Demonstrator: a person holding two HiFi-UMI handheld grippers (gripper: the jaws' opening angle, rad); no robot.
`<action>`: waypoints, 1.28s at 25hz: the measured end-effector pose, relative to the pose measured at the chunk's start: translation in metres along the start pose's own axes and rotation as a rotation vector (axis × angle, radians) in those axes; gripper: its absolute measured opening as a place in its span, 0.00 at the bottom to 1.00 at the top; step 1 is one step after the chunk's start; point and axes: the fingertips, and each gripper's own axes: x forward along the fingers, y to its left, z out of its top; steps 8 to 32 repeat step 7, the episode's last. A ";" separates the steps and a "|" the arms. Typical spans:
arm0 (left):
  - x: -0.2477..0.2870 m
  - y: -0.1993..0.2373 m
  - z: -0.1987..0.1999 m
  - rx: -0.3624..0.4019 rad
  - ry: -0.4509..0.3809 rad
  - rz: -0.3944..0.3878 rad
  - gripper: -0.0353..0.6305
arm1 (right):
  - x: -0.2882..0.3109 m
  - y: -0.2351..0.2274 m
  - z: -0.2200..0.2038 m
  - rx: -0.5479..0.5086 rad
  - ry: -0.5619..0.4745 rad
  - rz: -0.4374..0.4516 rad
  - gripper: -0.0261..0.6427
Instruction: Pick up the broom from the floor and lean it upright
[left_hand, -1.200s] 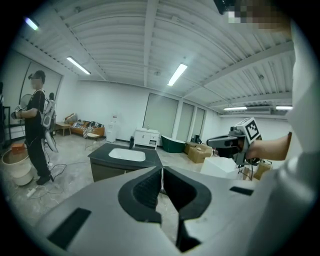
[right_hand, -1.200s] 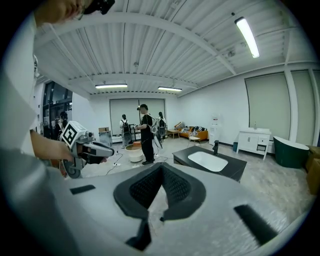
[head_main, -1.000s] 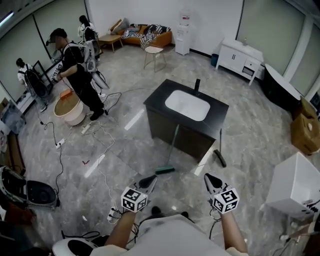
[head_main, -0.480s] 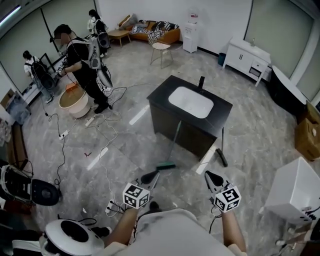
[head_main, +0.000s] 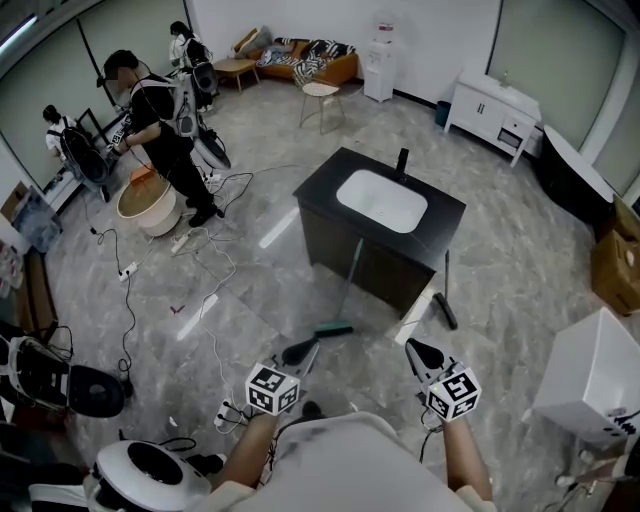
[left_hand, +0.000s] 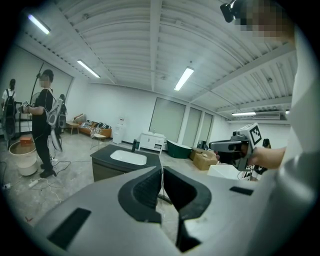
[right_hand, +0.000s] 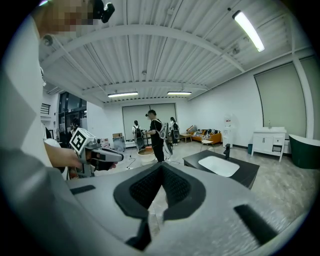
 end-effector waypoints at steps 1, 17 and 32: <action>0.000 0.001 0.001 0.002 0.001 -0.001 0.08 | 0.001 0.000 0.001 0.001 -0.001 -0.001 0.03; 0.000 0.014 0.002 0.000 0.001 -0.004 0.08 | 0.012 0.002 0.005 -0.001 0.001 -0.004 0.03; 0.000 0.014 0.002 0.000 0.001 -0.004 0.08 | 0.012 0.002 0.005 -0.001 0.001 -0.004 0.03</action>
